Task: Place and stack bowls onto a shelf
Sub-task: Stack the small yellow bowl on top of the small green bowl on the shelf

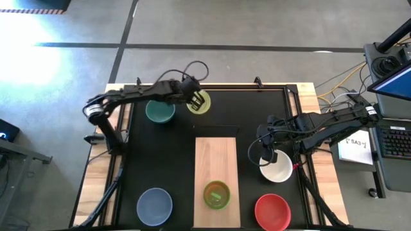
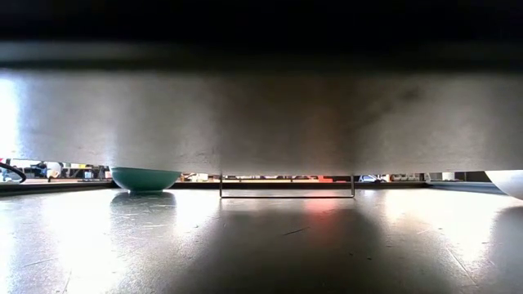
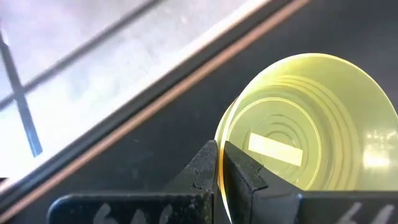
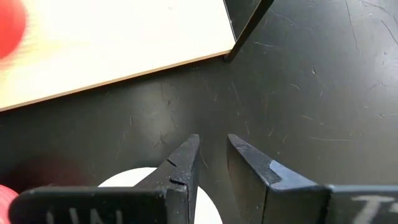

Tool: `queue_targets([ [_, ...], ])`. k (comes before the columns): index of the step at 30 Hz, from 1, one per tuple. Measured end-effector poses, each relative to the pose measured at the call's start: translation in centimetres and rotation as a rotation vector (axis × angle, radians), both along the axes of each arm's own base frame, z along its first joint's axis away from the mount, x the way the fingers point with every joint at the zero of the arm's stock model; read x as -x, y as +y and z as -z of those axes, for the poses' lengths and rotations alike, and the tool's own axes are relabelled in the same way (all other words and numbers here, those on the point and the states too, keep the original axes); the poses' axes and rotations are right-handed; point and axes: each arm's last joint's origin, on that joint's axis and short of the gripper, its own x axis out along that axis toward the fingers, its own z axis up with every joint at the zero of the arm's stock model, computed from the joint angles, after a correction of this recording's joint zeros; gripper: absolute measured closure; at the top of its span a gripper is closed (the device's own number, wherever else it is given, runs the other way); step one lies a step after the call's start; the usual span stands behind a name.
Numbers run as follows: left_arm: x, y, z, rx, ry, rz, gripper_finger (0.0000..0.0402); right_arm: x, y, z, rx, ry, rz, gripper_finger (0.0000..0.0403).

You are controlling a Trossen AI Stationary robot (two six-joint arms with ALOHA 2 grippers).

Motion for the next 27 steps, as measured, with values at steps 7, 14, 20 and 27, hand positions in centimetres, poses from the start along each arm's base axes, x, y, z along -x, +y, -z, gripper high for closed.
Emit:
queue_targets([
  [7,2.0,-0.8,-4.8,-0.135,-0.155,-0.041,0.0402,0.0,0.0,0.0,0.003,-0.002,-0.005,0.0339],
  [14,1.7,-2.4,-8.2,-0.215,-0.359,0.090,0.0402,-0.1,0.0,0.0,0.016,-0.009,-0.029,0.0339],
  [20,0.3,-4.6,-8.2,-0.160,-0.431,0.226,0.0402,-1.1,0.2,-1.0,0.015,-0.153,-0.051,0.0339],
  [27,-1.6,-6.7,-8.0,-0.326,-0.422,0.174,0.0402,-1.9,-0.8,-5.1,0.285,-0.419,0.214,0.0339],
])
